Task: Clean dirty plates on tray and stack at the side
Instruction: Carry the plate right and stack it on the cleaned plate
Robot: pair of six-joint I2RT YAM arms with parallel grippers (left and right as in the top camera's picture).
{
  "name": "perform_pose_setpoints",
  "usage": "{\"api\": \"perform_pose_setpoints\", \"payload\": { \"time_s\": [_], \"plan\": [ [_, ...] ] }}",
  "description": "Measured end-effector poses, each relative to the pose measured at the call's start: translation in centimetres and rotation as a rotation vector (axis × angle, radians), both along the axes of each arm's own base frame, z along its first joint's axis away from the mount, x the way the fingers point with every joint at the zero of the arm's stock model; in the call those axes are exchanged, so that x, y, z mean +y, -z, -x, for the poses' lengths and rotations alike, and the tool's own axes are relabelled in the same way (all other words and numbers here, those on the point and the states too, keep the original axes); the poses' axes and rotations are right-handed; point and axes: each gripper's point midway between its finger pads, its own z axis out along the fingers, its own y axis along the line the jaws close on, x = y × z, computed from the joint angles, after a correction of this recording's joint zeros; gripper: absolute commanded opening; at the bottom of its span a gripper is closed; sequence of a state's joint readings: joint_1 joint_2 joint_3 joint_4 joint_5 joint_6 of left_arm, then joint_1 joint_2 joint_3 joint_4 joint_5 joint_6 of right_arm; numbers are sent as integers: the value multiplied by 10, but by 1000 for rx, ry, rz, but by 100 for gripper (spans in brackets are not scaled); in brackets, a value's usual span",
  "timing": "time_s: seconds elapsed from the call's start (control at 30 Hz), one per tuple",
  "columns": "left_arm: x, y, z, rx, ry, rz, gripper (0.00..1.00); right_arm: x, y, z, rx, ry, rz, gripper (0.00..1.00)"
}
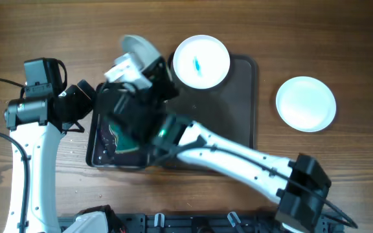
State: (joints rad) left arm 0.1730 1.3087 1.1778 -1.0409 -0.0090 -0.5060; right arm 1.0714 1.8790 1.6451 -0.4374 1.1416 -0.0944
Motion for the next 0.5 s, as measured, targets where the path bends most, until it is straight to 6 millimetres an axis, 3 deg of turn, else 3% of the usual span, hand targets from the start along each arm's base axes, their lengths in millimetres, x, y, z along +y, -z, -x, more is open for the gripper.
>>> {"api": "perform_pose_setpoints", "payload": {
  "time_s": [0.17, 0.23, 0.3, 0.43, 0.5],
  "plan": [
    [0, 0, 0, 0, 0, 0, 100, -17, 73, -18, 396, -47, -295, 4],
    [0, 0, 0, 0, 0, 0, 100, -30, 88, -25, 549, -41, -460, 4],
    [0, 0, 0, 0, 0, 0, 100, -51, 83, -31, 653, -26, -611, 4],
    [0, 0, 0, 0, 0, 0, 100, -130, 39, -37, 714, 47, -854, 4],
    [0, 0, 0, 0, 0, 0, 100, -184, 23, -36, 724, 121, -958, 4]
  ]
}}
